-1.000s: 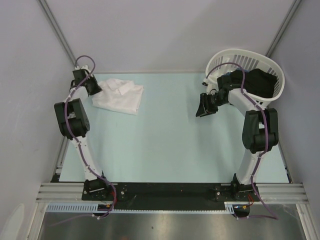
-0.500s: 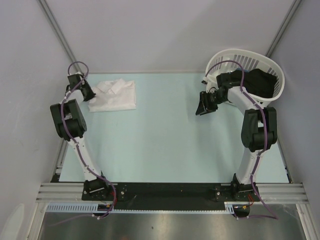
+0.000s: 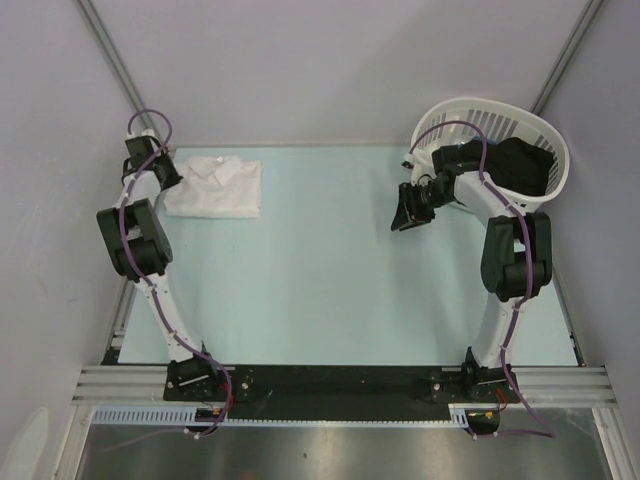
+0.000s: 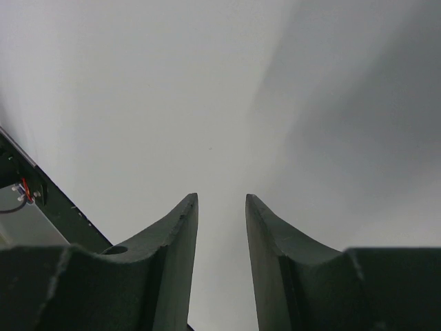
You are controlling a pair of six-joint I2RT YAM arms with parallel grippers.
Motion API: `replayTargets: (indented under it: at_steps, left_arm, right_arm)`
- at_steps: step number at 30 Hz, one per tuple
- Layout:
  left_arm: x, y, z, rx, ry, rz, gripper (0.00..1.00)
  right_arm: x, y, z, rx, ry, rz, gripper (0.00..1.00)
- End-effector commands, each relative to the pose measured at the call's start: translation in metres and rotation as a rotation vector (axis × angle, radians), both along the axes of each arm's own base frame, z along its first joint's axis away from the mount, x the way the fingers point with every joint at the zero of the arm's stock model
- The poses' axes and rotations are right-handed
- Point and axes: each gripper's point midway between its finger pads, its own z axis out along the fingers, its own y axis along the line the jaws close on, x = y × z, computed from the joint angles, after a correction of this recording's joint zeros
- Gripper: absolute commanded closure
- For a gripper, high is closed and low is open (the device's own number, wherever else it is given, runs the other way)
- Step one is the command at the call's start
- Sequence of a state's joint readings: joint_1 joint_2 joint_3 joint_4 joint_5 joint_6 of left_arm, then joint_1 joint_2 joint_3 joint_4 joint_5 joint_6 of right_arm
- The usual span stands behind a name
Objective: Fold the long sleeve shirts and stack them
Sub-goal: Neatly place the folded shirt to the corner
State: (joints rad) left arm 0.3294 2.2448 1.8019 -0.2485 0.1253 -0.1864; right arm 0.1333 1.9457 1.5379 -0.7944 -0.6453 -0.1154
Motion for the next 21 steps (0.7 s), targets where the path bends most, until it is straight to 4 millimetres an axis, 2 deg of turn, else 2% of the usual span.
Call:
replayTargets:
  at_steps: [1,2,4,5,7,8,11,13,14,16,17,18,19,20,21]
  left_arm:
    - [0.008,0.023,0.035,0.105,-0.048,-0.015,0.97]
    - [0.010,0.023,0.043,0.120,-0.059,-0.027,0.92]
    - [0.012,0.024,0.059,0.158,-0.078,-0.062,0.73]
    - [0.012,0.021,0.067,0.173,-0.081,-0.102,0.50]
    - [0.006,0.015,0.087,0.191,-0.077,-0.163,0.34]
    - [0.003,0.011,0.094,0.197,-0.079,-0.191,0.21]
    - [-0.019,-0.017,0.108,0.195,-0.063,-0.364,0.19]
    - [-0.039,-0.050,0.111,0.151,-0.031,-0.486,0.15]
    - [-0.048,-0.062,0.114,0.172,-0.026,-0.558,0.13]
    - [-0.074,-0.105,0.102,0.114,0.028,-0.695,0.09]
    - [-0.086,-0.120,0.116,0.159,0.016,-0.753,0.01]
    - [-0.106,-0.151,0.101,0.139,0.080,-0.828,0.01]
    - [-0.117,-0.166,0.102,0.148,0.093,-0.866,0.01]
    - [-0.129,-0.181,0.110,0.172,0.093,-0.899,0.01]
    - [-0.148,-0.213,0.098,0.164,0.142,-0.972,0.01]
  right_arm:
    - [0.008,0.001,0.016,0.027,-0.050,0.021,0.60]
    - [0.008,0.002,0.017,0.029,-0.051,0.023,0.60]
    - [0.007,0.002,0.021,0.033,-0.061,0.027,0.59]
    - [0.007,0.002,0.022,0.039,-0.063,0.028,0.58]
    - [0.005,0.001,0.028,0.045,-0.073,0.028,0.56]
    - [0.005,0.002,0.031,0.052,-0.079,0.031,0.53]
    - [0.002,0.003,0.042,0.074,-0.102,0.034,0.50]
    - [-0.003,0.003,0.048,0.087,-0.115,0.034,0.45]
    - [-0.006,0.005,0.051,0.099,-0.123,0.041,0.39]
    - [-0.010,0.005,0.054,0.109,-0.137,0.041,0.29]
    - [-0.010,0.006,0.066,0.120,-0.185,0.046,0.14]
    - [-0.010,0.006,0.069,0.124,-0.203,0.046,0.09]
    - [-0.013,0.006,0.068,0.124,-0.207,0.037,0.04]
    - [-0.009,0.005,0.079,0.124,-0.261,0.031,0.00]
    - [-0.009,0.004,0.081,0.124,-0.276,0.028,0.00]
